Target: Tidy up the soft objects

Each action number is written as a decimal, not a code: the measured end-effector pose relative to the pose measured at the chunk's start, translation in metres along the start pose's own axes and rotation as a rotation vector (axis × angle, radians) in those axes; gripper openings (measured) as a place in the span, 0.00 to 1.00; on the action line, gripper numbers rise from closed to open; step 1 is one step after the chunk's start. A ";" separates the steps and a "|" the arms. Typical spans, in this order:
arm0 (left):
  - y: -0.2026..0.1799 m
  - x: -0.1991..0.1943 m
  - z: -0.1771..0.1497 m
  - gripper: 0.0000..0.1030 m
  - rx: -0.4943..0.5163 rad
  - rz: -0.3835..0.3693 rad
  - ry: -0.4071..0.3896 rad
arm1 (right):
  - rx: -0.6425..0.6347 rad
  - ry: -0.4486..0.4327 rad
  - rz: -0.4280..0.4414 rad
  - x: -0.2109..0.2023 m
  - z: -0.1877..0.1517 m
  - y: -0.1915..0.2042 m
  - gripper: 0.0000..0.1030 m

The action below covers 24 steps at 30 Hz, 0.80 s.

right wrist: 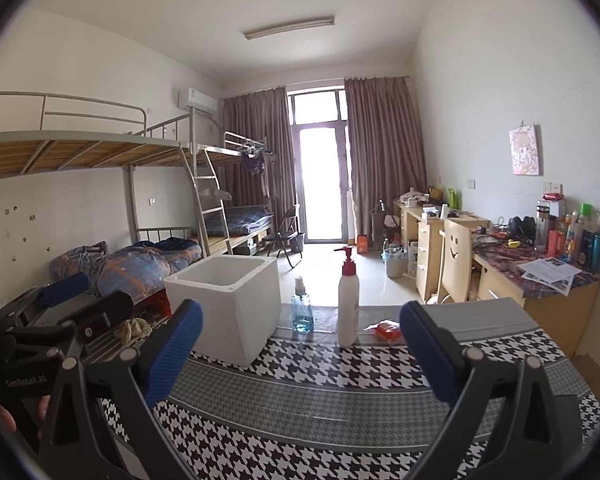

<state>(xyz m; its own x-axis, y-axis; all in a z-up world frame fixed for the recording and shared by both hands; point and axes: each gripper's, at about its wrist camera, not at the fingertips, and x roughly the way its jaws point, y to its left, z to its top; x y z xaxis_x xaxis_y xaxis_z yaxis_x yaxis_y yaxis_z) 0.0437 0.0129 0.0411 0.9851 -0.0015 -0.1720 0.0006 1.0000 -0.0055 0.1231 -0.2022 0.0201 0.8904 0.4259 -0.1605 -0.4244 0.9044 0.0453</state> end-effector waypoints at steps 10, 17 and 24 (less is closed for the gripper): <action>-0.001 -0.007 -0.013 0.99 -0.016 -0.010 -0.006 | -0.024 -0.034 -0.024 -0.017 -0.016 0.000 0.98; -0.009 -0.014 -0.024 0.99 0.011 -0.022 -0.022 | -0.013 -0.013 -0.026 -0.019 -0.027 -0.002 0.99; -0.011 -0.015 -0.030 0.99 0.023 -0.017 -0.016 | -0.043 -0.021 -0.092 -0.020 -0.041 0.003 0.99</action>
<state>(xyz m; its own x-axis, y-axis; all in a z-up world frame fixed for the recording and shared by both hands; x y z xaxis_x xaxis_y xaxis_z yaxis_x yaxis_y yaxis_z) 0.0234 0.0019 0.0144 0.9876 -0.0186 -0.1559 0.0212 0.9997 0.0145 0.0973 -0.2092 -0.0173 0.9288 0.3423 -0.1416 -0.3473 0.9377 -0.0111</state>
